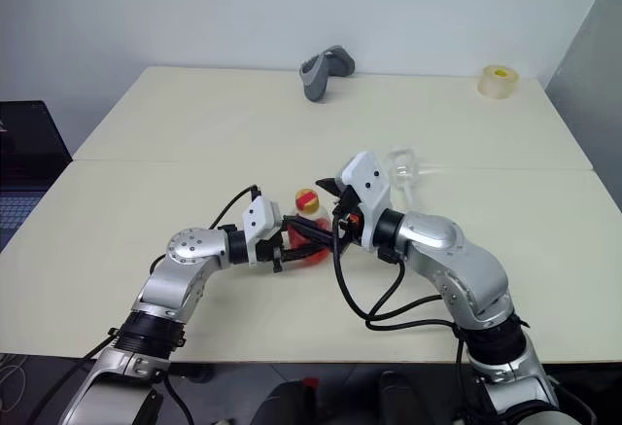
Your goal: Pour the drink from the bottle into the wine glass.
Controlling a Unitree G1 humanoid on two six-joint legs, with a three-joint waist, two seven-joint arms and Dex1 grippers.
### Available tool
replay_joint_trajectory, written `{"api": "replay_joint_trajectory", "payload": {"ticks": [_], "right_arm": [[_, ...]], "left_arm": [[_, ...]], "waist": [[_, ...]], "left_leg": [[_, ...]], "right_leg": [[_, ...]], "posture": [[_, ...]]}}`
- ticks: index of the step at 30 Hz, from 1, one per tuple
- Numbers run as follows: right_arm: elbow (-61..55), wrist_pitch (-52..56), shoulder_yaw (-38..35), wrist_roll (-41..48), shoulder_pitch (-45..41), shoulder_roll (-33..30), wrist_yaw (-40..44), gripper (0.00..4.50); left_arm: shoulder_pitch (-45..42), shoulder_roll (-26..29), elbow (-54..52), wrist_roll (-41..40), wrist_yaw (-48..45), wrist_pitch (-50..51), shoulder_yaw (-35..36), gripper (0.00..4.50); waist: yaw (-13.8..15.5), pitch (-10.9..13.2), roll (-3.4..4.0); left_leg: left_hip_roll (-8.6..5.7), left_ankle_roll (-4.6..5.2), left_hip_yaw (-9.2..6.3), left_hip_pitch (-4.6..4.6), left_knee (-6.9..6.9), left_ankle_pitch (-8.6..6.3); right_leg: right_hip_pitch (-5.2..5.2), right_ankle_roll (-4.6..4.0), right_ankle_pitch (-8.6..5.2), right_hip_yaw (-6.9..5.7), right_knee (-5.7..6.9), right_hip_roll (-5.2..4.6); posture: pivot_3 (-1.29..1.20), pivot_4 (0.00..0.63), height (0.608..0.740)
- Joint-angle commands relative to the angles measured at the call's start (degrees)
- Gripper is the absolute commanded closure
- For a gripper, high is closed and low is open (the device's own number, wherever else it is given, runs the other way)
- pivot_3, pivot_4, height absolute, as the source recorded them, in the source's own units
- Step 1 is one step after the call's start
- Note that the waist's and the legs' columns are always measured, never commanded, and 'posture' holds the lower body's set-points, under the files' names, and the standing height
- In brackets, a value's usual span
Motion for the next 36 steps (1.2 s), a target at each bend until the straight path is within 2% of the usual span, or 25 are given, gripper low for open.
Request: {"api": "replay_joint_trajectory", "payload": {"ticks": [1,5,6,9,11,17,20,23,25,29,30,36], "right_arm": [[-1.4,-0.8,-0.7,0.5,-0.7,0.8,-0.1,1.72],[-1.6,-0.5,-0.2,0.1,-0.4,0.7,0.0,3.13],[-1.5,-0.6,0.1,-0.3,-0.4,0.5,0.3,3.30],[0.8,-3.4,2.0,-2.4,-0.8,-2.1,3.7,3.30],[3.7,-7.1,2.7,-3.6,-1.6,-4.7,8.8,3.30],[19.8,-24.5,4.3,-6.6,-9.7,-14.2,33.4,3.30],[26.8,-31.9,6.2,-9.4,-14.5,-16.4,41.0,3.30],[28.7,-32.7,6.2,-9.2,-16.4,-16.3,43.5,3.30],[25.2,-27.5,5.9,-6.1,-15.6,-17.3,44.9,3.30],[16.6,-18.9,2.2,-0.7,-11.1,-16.5,39.4,3.30],[14.6,-17.1,0.8,0.1,-9.5,-16.1,36.8,2.58],[-1.2,-5.0,-10.6,9.1,1.0,-12.3,18.7,0.51]], "left_arm": [[-1.2,-0.2,-0.6,-0.2,-0.3,-1.8,0.2,2.58],[-1.1,-0.2,-0.6,-0.2,-0.3,-2.0,0.2,2.58],[-1.0,-0.3,-0.7,-0.3,-0.4,-1.9,0.2,2.59],[-1.0,-0.8,-1.6,-1.2,-1.0,-1.2,0.0,2.70],[-1.2,-1.0,-2.5,-2.2,-2.1,-0.2,-0.2,2.80],[-2.5,0.1,-6.2,-4.3,-8.8,2.8,-2.2,2.98],[-2.9,0.4,-6.7,-3.9,-10.3,2.7,-3.3,3.10],[-3.4,-0.1,-6.0,-3.1,-9.8,1.9,-3.6,3.22],[-3.9,-1.1,-4.8,-2.8,-7.9,1.8,-2.9,3.23],[-4.1,-3.1,-3.6,-2.4,-4.2,1.6,-1.3,3.24],[-3.8,-3.6,-3.7,-2.4,-3.5,1.7,-1.1,3.26],[-3.5,-5.3,-2.9,-1.7,-0.2,1.2,-1.0,3.34]], "waist": [[0.0,0.0,0.00],[0.0,0.0,0.00],[0.0,0.0,0.00],[0.0,0.0,0.00],[0.0,0.0,0.00],[-0.1,0.0,0.03],[-0.1,0.1,0.04],[-0.1,0.1,0.04],[0.0,0.1,0.05],[0.4,0.1,0.06],[0.4,0.1,0.05],[0.3,0.1,0.06]], "left_leg": [[0.00,0.00,0.00,0.00,0.00,0.00],[0.00,0.00,0.00,0.00,0.00,0.00],[0.00,0.00,0.00,0.00,0.00,0.00],[0.00,0.00,-0.01,0.00,0.00,0.00],[-0.02,0.00,0.03,0.01,0.00,0.00],[-0.03,0.01,0.10,0.03,0.00,0.00],[-0.02,0.02,0.14,0.06,0.00,-0.01],[0.04,0.02,0.12,0.07,-0.03,-0.01],[0.04,0.02,0.10,0.05,-0.02,-0.01],[-0.01,0.01,-0.06,-0.09,0.12,0.00],[-0.01,0.01,-0.08,-0.11,0.16,0.00],[-0.02,0.01,-0.09,-0.11,0.17,0.00]], "right_leg": [[0.00,0.00,0.00,0.01,0.00,0.00],[0.00,0.00,0.00,0.00,-0.01,0.00],[0.00,0.00,0.00,0.00,0.00,0.00],[0.00,0.00,0.00,-0.01,0.00,0.00],[0.00,0.00,0.00,-0.02,-0.01,0.00],[0.02,0.00,0.00,-0.15,-0.05,0.03],[0.02,0.00,0.00,-0.15,-0.04,0.04],[0.02,0.00,0.00,-0.14,-0.04,0.05],[0.01,-0.01,0.00,-0.10,-0.03,0.04],[0.01,-0.01,0.01,-0.08,-0.04,-0.05],[0.01,-0.01,0.01,-0.08,-0.04,-0.06],[0.01,-0.01,0.00,-0.06,0.04,-0.07]], "posture": [[0.00,0.150,0.740],[0.00,0.150,0.740],[0.00,0.150,0.740],[0.00,0.150,0.740],[0.00,0.150,0.740],[0.00,0.150,0.740],[0.00,0.150,0.740],[0.00,0.150,0.740],[0.00,0.150,0.740],[0.00,0.150,0.740],[0.00,0.150,0.740],[0.00,0.150,0.740]]}}
